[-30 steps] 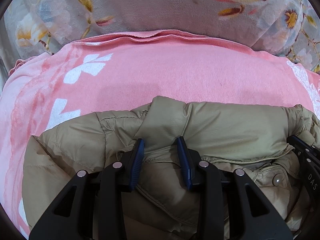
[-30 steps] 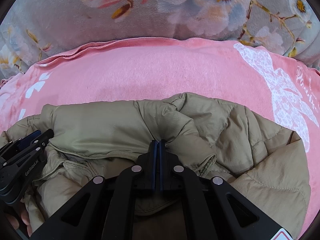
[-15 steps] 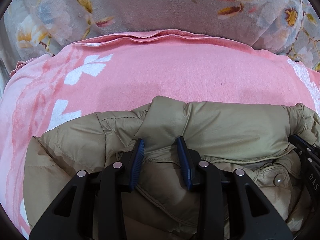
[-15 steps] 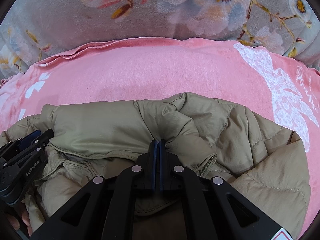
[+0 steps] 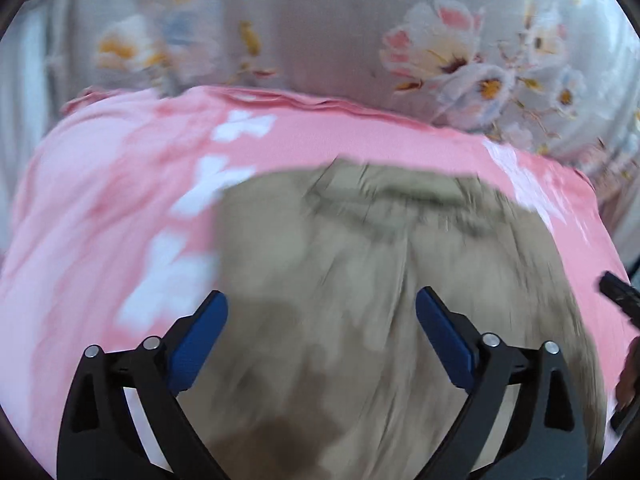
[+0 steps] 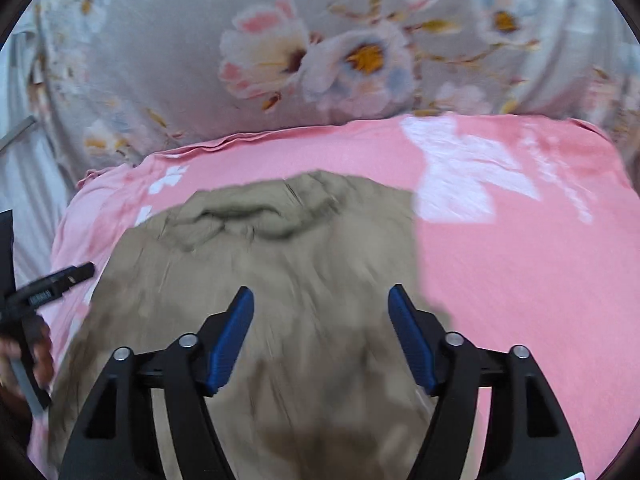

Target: Fold large clothes

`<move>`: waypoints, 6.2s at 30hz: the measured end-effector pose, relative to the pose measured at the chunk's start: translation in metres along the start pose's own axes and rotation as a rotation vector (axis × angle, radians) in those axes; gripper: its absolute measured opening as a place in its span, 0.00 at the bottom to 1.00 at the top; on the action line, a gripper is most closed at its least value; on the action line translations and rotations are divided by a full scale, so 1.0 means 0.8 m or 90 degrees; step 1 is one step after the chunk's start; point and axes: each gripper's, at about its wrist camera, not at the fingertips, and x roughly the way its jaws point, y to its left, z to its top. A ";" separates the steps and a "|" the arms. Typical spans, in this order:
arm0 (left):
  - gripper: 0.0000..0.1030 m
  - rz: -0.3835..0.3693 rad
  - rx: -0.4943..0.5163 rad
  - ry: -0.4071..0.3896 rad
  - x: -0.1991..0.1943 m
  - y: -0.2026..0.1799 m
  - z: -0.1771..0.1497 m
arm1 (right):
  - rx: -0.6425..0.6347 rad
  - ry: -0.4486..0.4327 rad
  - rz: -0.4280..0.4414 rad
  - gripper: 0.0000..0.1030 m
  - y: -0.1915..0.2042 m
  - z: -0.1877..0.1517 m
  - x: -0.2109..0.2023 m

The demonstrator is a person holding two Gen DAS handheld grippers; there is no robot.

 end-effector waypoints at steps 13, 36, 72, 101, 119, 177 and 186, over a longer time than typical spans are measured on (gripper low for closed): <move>0.89 -0.077 -0.251 0.115 -0.123 0.135 -0.256 | 0.261 0.085 0.012 0.69 -0.089 -0.279 -0.188; 0.04 -0.156 -0.227 0.005 -0.311 0.096 -0.262 | 0.210 -0.067 0.054 0.04 -0.014 -0.263 -0.327; 0.06 0.124 -0.112 0.084 -0.035 0.073 -0.081 | 0.189 -0.033 -0.051 0.04 -0.024 -0.054 -0.048; 0.73 0.154 -0.079 -0.143 -0.212 0.109 -0.056 | 0.133 -0.119 -0.084 0.48 -0.038 -0.066 -0.176; 0.56 0.035 0.046 0.037 -0.041 -0.118 -0.052 | -0.047 0.004 -0.014 0.20 0.178 -0.053 -0.021; 0.58 0.069 0.030 0.028 0.031 -0.109 -0.090 | -0.018 0.048 -0.063 0.16 0.157 -0.098 0.075; 0.60 0.044 0.015 0.033 0.029 -0.099 -0.086 | -0.020 0.053 -0.058 0.17 0.154 -0.099 0.077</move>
